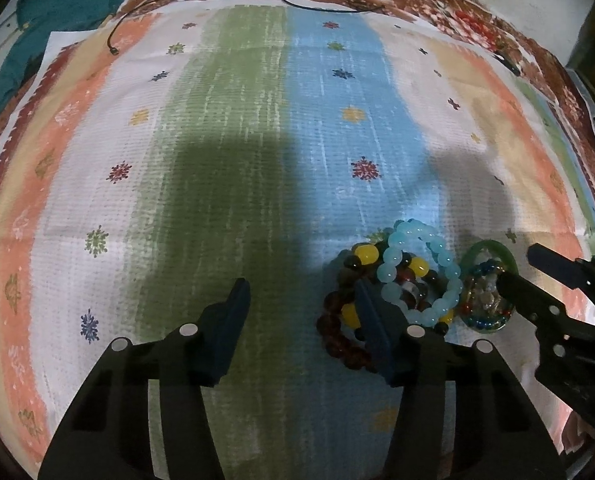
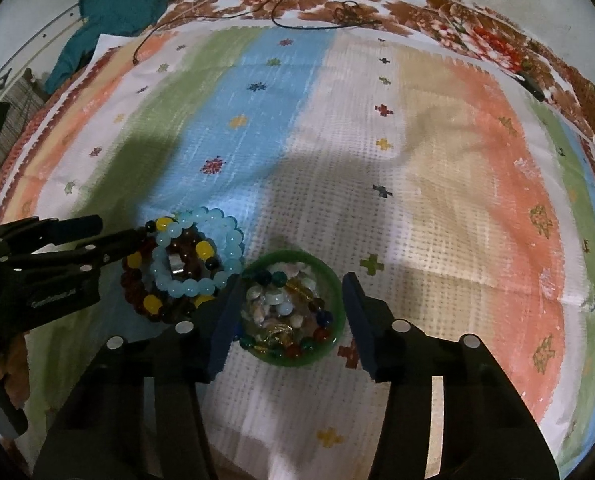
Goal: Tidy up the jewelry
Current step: 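Grasp the yellow-black bracelet with the left tool while the right grasps the multicolour bracelet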
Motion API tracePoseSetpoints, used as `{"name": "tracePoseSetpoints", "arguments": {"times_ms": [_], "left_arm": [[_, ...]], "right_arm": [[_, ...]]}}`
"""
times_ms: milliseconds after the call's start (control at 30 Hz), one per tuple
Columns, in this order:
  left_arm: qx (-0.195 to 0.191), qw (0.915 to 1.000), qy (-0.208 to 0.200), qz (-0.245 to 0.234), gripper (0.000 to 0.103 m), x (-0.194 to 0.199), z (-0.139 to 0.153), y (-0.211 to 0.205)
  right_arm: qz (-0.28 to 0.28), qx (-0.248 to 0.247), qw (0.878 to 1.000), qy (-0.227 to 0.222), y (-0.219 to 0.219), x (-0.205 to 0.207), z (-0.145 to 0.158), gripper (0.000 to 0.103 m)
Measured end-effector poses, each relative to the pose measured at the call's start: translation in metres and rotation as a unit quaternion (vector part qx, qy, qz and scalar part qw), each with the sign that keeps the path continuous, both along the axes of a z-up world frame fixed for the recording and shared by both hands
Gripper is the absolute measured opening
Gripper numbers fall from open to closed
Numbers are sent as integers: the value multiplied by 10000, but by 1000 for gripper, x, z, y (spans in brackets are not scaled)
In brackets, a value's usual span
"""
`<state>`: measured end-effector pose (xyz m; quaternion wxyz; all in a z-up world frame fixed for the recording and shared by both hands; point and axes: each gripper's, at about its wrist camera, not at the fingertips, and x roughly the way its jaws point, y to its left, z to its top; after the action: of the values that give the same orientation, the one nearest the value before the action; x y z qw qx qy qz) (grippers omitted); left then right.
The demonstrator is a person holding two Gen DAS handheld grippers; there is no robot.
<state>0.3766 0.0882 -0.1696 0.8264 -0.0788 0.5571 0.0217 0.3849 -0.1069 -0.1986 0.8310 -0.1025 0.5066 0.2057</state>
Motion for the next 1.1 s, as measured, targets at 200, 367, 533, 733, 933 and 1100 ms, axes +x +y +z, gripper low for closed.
{"name": "tracePoseSetpoints", "arguments": {"times_ms": [200, 367, 533, 733, 933, 1100], "left_arm": [[-43, 9998, 121, -156, 50, 2, -3, -6], [-75, 9998, 142, -130, 50, 2, -7, -5], [-76, 9997, 145, -153, 46, 1, -11, -6], [-27, 9997, 144, -189, 40, 2, -13, -7], [-84, 9996, 138, -245, 25, 3, -12, -12], [-92, 9997, 91, -223, 16, 3, -7, -12]], "right_arm": [[109, -127, 9999, -28, 5, 3, -8, 50], [119, -190, 9997, -31, 3, 6, -14, 44], [125, -142, 9998, -31, 2, 9, -17, 40], [279, -229, 9993, 14, 4, 8, -16, 31], [303, -481, 9983, -107, 6, 7, -25, 21], [196, -351, 9992, -22, -1, 12, -24, 12]]}}
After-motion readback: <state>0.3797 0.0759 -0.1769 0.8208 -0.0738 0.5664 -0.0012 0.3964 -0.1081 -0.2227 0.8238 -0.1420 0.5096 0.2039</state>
